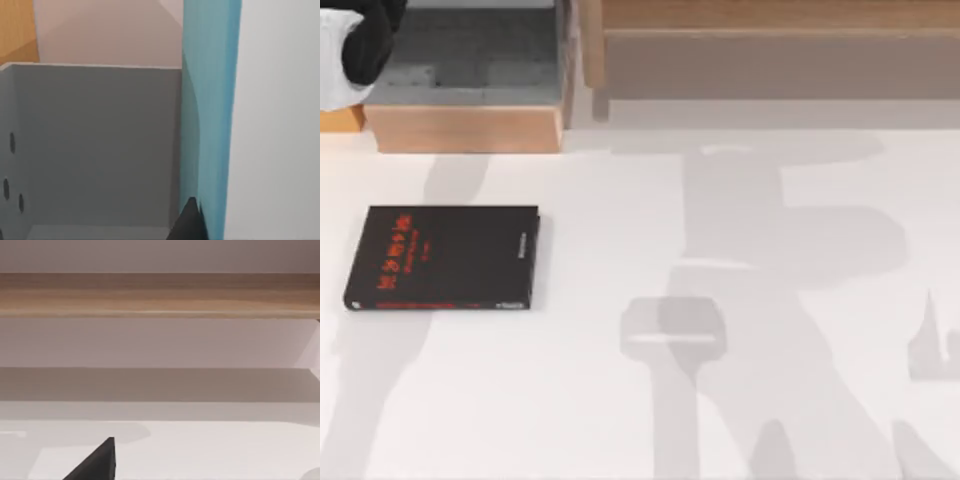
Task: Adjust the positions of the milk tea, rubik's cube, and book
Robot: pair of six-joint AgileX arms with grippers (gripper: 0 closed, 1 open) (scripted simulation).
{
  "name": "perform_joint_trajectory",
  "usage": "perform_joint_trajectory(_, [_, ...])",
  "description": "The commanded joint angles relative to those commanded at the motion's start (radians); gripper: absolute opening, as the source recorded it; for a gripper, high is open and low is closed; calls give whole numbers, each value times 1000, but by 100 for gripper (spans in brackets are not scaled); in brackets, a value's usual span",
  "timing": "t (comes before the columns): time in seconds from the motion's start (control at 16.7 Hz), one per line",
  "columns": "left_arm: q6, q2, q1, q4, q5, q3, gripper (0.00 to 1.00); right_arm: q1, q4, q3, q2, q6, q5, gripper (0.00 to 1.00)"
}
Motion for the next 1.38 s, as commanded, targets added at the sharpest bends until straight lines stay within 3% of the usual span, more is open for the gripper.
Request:
perform_joint_trajectory(0.3, [13,-6,1,2,0,-1,0,0,0,0,0,0,0,100])
perform_joint_trajectory(0.54, [160,-125,2,7,-9,-80,0,0,0,0,0,0,0,100])
perform_joint_trajectory(0.72, [376,-268,4,22,-25,-195,0,0,0,0,0,0,0,100])
perform_joint_trajectory(1.02, [873,-478,-25,87,-62,-476,0,0,0,0,0,0,0,100])
perform_joint_trajectory(1.38, [1329,-475,-98,177,-91,-860,0,0,0,0,0,0,0,100])
